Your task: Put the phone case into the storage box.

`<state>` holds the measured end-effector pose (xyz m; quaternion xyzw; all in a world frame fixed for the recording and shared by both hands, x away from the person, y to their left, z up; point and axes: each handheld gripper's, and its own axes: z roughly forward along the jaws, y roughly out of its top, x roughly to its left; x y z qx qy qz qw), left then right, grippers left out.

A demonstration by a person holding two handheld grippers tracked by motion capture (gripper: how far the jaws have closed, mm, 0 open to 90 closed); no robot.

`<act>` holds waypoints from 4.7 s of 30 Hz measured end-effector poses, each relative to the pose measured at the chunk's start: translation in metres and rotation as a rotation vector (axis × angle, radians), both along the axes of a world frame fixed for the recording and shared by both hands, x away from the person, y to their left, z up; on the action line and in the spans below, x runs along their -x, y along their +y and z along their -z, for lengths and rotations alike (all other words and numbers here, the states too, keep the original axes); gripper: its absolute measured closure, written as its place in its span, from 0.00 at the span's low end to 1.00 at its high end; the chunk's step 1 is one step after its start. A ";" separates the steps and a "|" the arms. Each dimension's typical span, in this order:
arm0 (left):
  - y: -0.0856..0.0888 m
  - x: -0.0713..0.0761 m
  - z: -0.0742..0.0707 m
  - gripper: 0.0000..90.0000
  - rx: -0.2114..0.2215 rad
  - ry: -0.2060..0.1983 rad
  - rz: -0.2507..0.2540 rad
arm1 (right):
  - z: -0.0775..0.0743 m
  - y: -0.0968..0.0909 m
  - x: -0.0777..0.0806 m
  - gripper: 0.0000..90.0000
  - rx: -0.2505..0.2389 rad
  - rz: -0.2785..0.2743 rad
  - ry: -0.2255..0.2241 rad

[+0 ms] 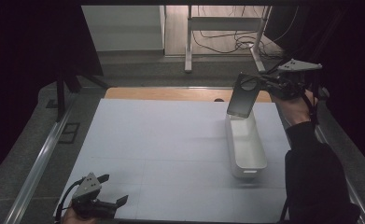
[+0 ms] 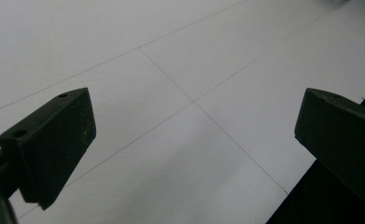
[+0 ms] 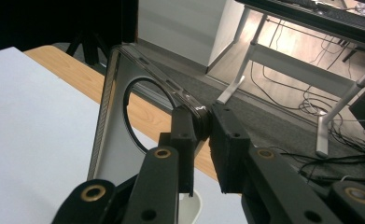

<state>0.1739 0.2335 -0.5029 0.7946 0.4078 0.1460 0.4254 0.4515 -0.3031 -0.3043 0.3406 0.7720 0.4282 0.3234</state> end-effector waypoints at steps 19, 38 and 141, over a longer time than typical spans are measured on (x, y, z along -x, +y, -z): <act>0.000 0.000 0.000 0.00 -0.004 -0.002 0.001 | 0.019 -0.009 -0.035 0.88 0.035 0.027 0.012; -0.001 0.001 0.000 0.00 -0.011 -0.004 0.002 | 0.048 -0.008 -0.052 0.88 0.064 -0.001 0.024; 0.003 0.005 -0.001 0.00 -0.001 -0.018 -0.035 | 0.108 -0.005 -0.046 0.31 -0.005 0.023 0.237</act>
